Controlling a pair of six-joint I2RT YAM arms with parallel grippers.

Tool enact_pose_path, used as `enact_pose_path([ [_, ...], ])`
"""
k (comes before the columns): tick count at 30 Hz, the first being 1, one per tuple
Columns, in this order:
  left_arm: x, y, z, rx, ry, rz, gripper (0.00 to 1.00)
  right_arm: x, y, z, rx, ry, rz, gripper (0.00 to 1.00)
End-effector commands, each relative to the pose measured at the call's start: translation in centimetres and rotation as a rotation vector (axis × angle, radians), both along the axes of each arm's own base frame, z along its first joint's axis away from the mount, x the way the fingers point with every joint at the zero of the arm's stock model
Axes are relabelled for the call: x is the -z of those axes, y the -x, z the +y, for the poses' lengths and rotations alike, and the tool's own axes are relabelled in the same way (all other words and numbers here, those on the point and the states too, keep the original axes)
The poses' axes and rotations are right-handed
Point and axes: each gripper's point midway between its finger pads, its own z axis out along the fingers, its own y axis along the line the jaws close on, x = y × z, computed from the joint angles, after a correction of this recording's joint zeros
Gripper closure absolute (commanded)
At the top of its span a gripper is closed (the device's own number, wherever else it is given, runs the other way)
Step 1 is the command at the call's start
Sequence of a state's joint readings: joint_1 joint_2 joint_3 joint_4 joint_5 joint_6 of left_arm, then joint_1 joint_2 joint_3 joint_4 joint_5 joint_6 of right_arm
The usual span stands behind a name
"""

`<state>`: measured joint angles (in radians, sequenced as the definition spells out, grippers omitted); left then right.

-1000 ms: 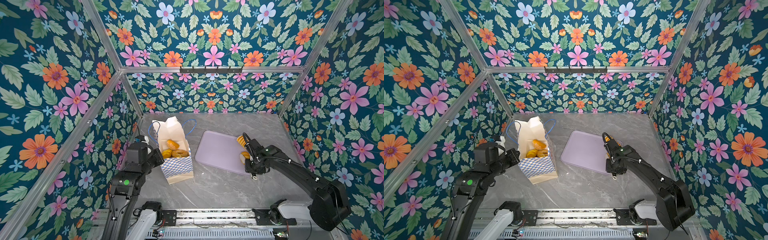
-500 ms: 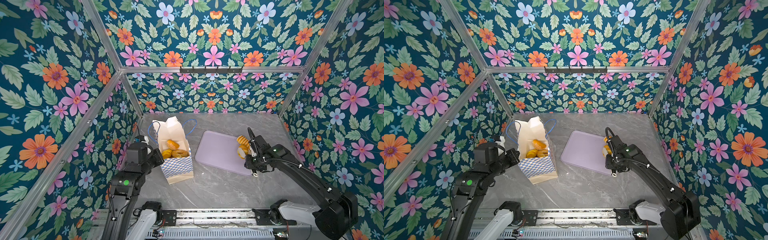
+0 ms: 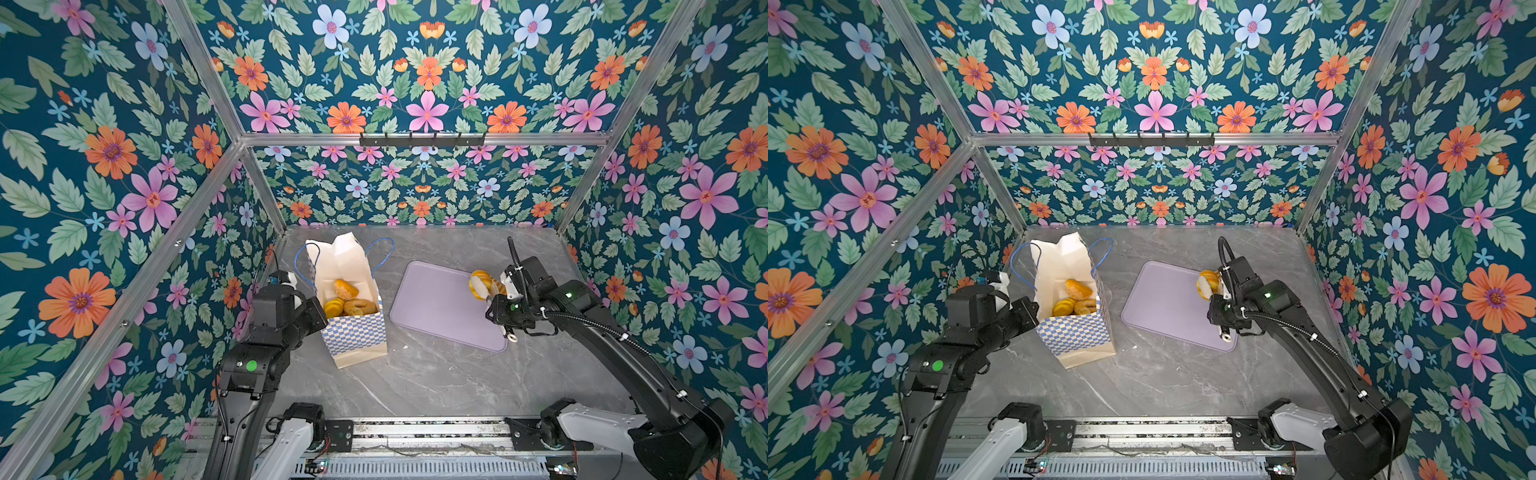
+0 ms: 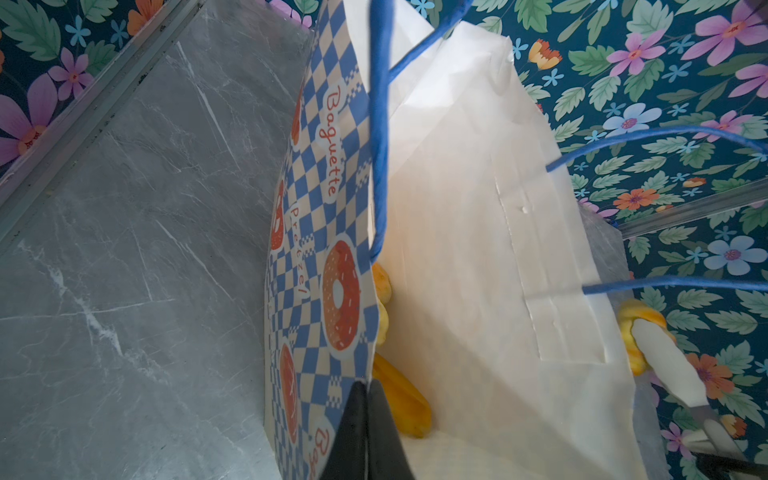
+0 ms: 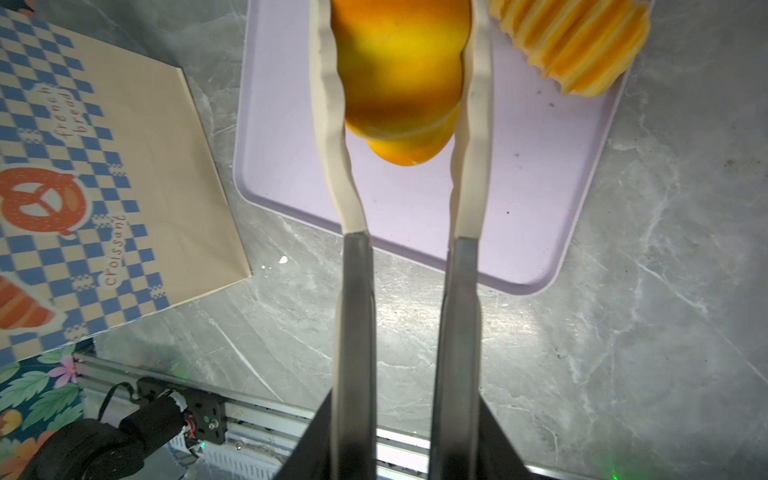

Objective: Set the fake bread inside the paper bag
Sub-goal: 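Lift the striped bun with the right tongs and carry it toward the bag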

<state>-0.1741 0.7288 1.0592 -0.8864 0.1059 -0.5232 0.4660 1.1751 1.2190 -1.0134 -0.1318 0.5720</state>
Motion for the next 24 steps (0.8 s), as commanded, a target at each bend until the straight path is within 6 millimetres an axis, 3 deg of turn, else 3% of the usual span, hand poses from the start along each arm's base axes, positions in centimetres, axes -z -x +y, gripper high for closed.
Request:
enact_pose_path([
  [1,-0.5,-0.2,0.0,-0.001,0.002,-0.017,0.93,-1.5,0.1,0.6,-0.005,-0.048,-0.016,0.62],
  [16,-0.3,-0.1,0.0,-0.002,0.004,-0.014,0.93,-7.7,-1.3,1.8,-0.014,-0.143,-0.137,0.63],
  [24,-0.3,-0.2,0.0,-0.004,0.003,-0.013,0.93,-11.3,-1.3,4.1,-0.068,-0.240,-0.209,0.64],
])
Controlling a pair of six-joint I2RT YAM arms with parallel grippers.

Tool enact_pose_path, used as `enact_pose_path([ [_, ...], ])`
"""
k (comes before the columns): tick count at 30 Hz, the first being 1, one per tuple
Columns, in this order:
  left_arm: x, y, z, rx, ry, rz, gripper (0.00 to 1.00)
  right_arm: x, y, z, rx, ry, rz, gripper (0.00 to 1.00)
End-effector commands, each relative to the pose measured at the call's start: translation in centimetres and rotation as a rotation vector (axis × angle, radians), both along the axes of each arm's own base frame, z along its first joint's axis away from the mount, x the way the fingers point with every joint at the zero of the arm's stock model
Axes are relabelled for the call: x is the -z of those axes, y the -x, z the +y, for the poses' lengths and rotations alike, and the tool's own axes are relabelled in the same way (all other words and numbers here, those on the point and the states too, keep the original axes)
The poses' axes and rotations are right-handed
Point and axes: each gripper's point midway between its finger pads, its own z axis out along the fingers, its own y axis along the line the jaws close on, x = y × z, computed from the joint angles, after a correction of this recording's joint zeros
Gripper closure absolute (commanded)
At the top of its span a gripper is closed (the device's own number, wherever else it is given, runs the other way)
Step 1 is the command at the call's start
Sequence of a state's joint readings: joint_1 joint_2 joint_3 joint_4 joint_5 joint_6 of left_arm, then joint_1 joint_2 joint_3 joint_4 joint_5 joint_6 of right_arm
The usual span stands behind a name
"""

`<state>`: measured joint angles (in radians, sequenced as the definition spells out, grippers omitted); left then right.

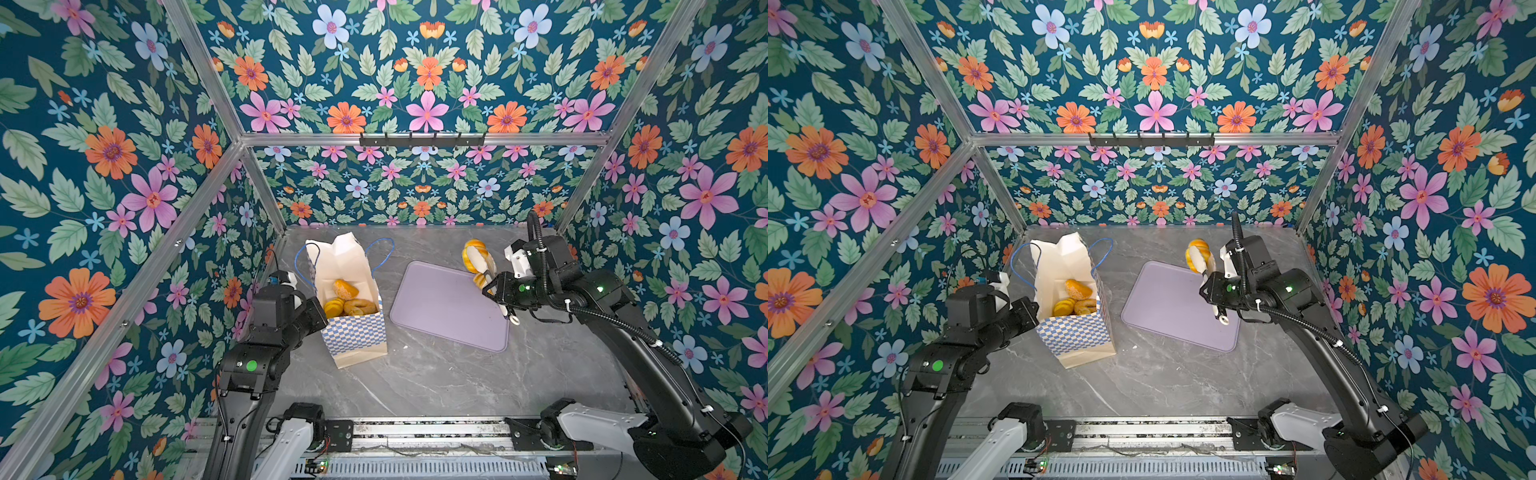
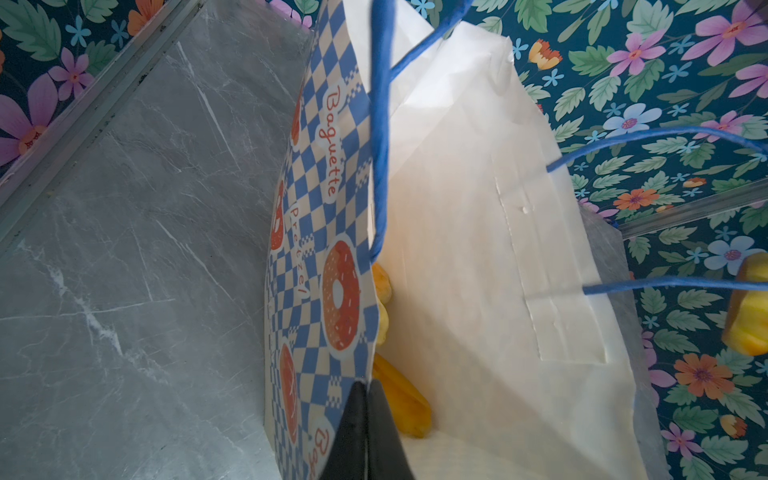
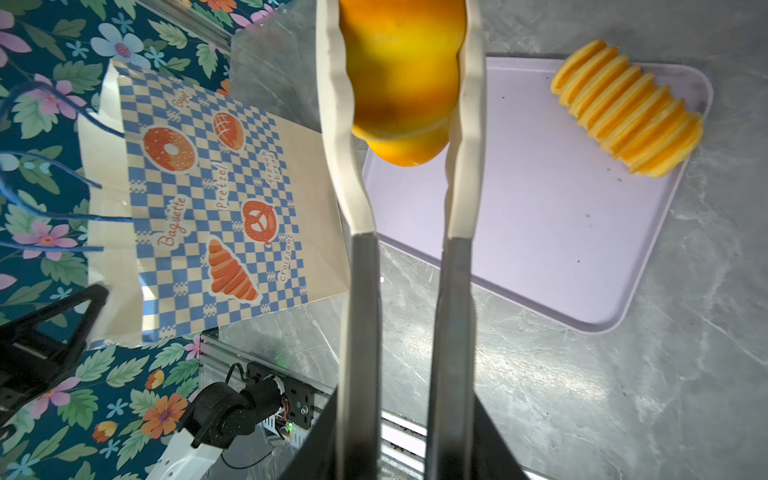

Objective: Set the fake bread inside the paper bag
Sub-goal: 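Lift the striped bun with the right tongs and carry it toward the bag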

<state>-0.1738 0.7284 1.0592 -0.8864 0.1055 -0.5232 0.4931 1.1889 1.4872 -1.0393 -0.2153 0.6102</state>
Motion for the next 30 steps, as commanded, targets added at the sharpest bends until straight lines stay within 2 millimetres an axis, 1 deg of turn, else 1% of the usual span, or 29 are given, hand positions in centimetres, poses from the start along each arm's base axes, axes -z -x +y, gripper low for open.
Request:
enact_pose_path([
  [1,-0.3,-0.2,0.0,-0.003,0.004,-0.012,0.93,-2.3,-0.4,1.6,-0.033,-0.062,-0.066,0.64],
  [6,-0.3,-0.2,0.0,-0.004,0.004,-0.013,0.93,-4.4,0.3,3.6,-0.099,-0.091,-0.126,0.65],
  [11,-0.2,-0.2,0.0,-0.003,0.004,-0.010,0.93,-6.1,0.9,5.2,-0.158,-0.125,-0.169,0.65],
  [21,-0.3,-0.2,0.0,-0.004,0.004,-0.012,0.93,-7.8,1.9,7.4,-0.237,-0.147,-0.219,0.65],
  [30,-0.4,-0.1,0.0,-0.007,0.006,-0.013,0.94,-8.7,2.6,9.6,-0.301,-0.147,-0.245,0.66],
])
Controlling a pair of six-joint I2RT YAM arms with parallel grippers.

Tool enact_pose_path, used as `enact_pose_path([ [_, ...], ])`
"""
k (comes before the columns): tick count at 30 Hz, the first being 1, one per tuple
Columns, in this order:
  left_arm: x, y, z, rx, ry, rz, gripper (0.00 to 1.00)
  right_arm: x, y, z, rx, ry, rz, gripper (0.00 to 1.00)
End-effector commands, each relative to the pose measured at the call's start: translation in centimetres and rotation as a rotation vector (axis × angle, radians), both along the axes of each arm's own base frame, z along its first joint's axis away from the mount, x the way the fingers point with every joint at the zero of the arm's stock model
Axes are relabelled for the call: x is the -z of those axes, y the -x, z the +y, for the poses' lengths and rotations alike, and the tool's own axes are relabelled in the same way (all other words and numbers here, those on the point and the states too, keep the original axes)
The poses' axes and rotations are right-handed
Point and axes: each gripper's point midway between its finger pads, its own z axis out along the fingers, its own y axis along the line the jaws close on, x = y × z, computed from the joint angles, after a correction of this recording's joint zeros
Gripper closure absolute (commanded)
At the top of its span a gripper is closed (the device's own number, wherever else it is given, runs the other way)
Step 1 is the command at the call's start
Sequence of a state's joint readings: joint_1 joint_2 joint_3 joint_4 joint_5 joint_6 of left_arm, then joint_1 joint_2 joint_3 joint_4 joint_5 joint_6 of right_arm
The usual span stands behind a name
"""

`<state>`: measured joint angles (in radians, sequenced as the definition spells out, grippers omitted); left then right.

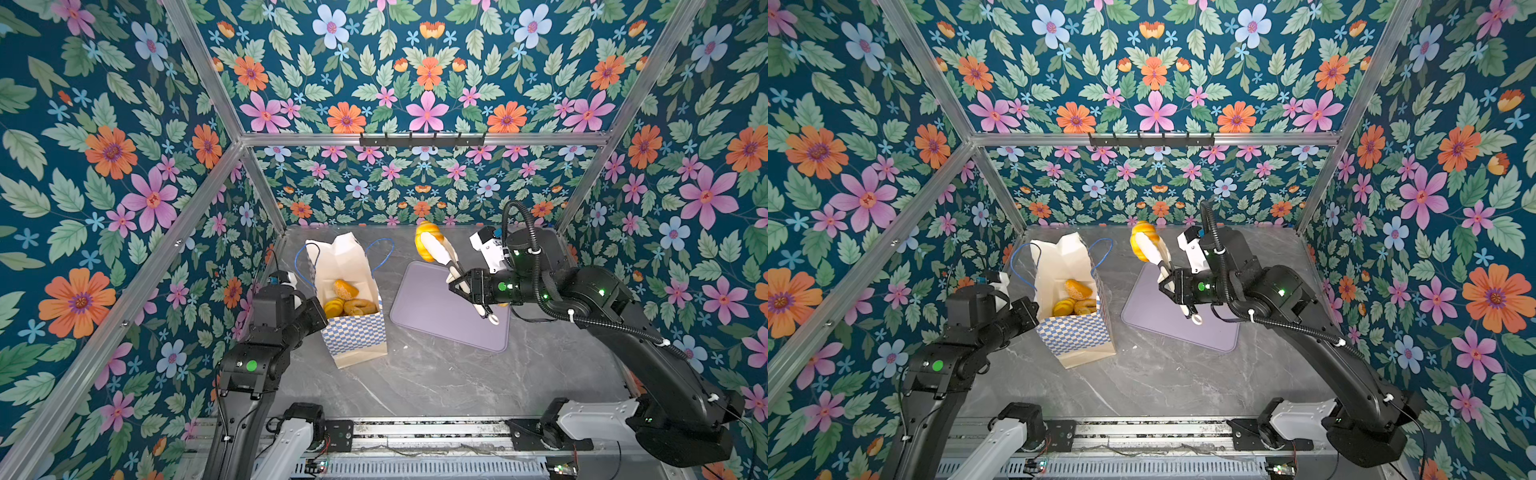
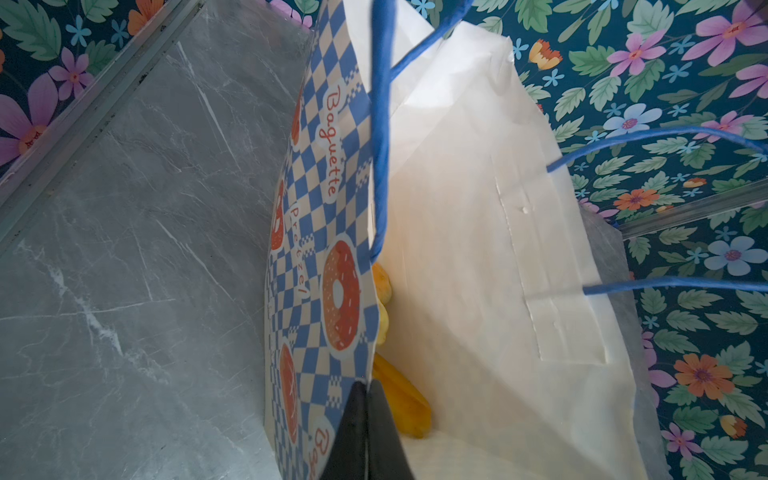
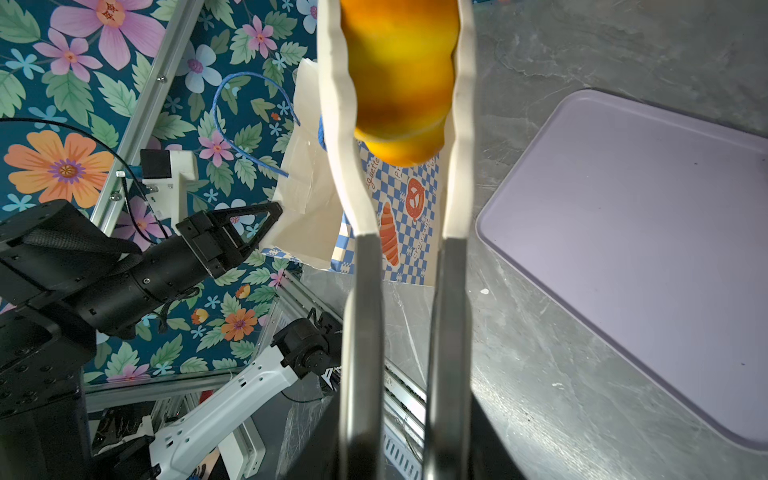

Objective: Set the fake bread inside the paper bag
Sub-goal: 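Lift the striped bun with the right tongs and carry it toward the bag, then lower the round striped bun into the bag and open the right tongs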

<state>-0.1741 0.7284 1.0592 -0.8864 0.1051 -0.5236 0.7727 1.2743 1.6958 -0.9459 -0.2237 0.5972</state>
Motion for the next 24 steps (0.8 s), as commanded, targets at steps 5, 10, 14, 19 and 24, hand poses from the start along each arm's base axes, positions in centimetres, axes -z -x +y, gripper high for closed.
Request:
enact_pose_path([
  [5,-0.5,-0.1,0.1,-0.007,0.005,-0.016,0.93,-2.0,0.0,2.1,-0.042,-0.021,-0.082,0.66],
  [10,-0.5,-0.1,0.1,-0.007,0.006,-0.015,0.94,-2.3,0.4,3.8,-0.081,-0.001,-0.100,0.66],
  [14,-0.4,0.0,0.0,-0.005,0.005,-0.013,0.93,-2.4,0.6,5.1,-0.108,0.018,-0.111,0.66],
  [19,-0.4,0.0,0.1,-0.009,0.004,-0.011,0.93,-2.4,0.8,6.5,-0.133,0.056,-0.129,0.66],
  [24,-0.5,-0.1,0.0,-0.006,0.005,-0.011,0.94,-2.3,1.0,8.0,-0.160,0.097,-0.144,0.66],
])
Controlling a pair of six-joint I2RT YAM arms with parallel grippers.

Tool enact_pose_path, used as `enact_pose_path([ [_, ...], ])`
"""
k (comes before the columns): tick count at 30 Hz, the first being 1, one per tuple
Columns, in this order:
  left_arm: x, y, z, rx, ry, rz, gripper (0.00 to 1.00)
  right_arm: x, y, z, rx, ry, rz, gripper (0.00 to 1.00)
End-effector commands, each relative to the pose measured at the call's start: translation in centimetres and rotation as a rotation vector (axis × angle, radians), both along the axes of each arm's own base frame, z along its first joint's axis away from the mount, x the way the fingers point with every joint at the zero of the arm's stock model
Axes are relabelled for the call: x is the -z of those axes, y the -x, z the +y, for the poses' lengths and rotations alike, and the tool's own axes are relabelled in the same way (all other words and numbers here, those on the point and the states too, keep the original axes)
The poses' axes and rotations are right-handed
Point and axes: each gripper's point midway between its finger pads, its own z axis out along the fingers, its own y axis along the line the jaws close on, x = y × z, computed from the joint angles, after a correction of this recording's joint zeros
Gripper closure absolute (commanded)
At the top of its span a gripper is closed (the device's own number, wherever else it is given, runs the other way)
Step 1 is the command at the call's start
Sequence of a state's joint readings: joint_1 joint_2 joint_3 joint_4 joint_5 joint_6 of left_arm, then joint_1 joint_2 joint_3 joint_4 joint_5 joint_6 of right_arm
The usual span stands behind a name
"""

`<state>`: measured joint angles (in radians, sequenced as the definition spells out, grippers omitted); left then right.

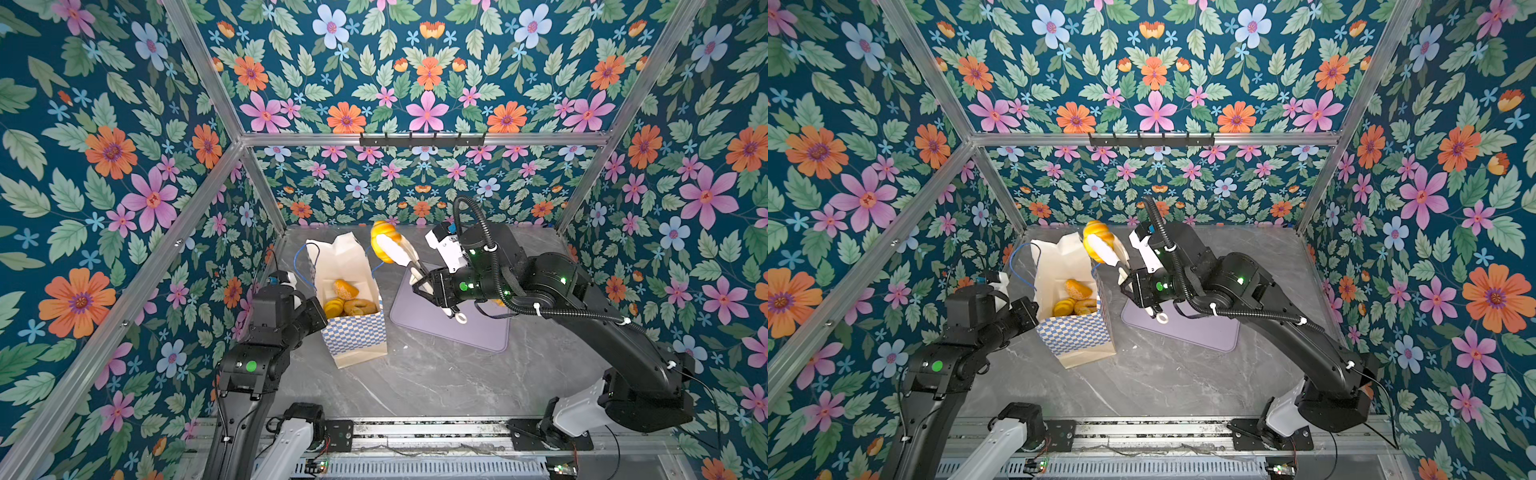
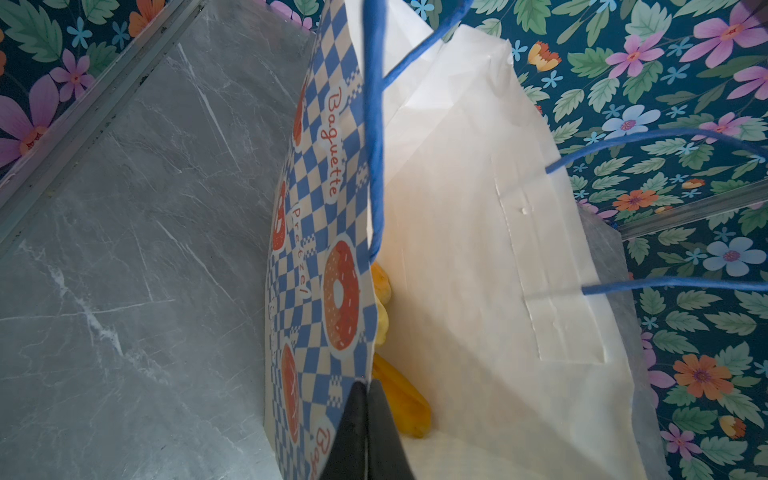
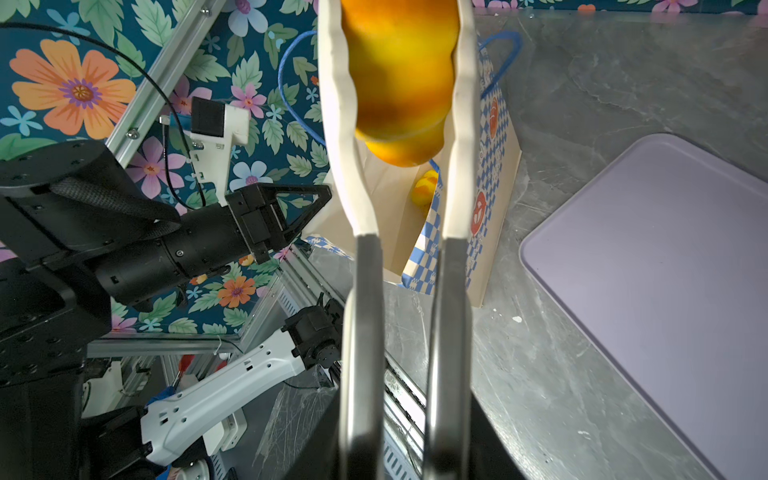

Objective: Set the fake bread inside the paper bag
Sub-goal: 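Lower the round striped bun into the bag and open the right tongs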

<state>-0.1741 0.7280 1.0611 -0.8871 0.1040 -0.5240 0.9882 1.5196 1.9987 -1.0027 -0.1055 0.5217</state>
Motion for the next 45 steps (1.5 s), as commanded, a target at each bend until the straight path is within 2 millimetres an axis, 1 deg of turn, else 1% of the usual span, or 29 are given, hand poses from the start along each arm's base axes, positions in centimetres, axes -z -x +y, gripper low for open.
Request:
enact_pose_path([
  [1,-0.4,-0.1,0.0,-0.004,0.005,-0.008,0.94,-0.1,-0.3,0.5,-0.002,0.029,-0.038,0.66],
  [7,-0.3,0.0,0.0,-0.006,0.004,-0.005,0.94,0.3,-0.1,2.4,-0.035,0.076,-0.049,0.67],
  [8,-0.3,0.0,0.0,-0.006,0.005,-0.008,0.94,0.0,0.1,2.5,-0.037,0.076,-0.055,0.67],
  [9,-0.3,0.0,0.0,-0.004,0.005,-0.006,0.93,1.1,-0.2,3.4,-0.046,0.107,-0.045,0.67],
  [17,-0.3,-0.1,0.0,-0.006,0.006,-0.007,0.93,2.1,-0.3,6.0,-0.079,0.166,-0.054,0.68],
  [25,-0.2,0.0,0.1,-0.006,0.003,-0.006,0.93,3.3,-0.7,7.7,-0.093,0.208,-0.053,0.68],
  [36,-0.2,0.2,0.1,-0.008,0.002,-0.007,0.93,6.4,-1.0,8.8,-0.087,0.297,-0.040,0.68],
  [41,-0.2,0.2,0.1,-0.010,0.004,-0.007,0.93,7.3,-1.1,8.7,-0.081,0.335,-0.042,0.68],
  [45,-0.2,0.2,0.1,-0.009,0.004,-0.006,0.93,8.4,-1.4,8.6,-0.077,0.377,-0.037,0.67],
])
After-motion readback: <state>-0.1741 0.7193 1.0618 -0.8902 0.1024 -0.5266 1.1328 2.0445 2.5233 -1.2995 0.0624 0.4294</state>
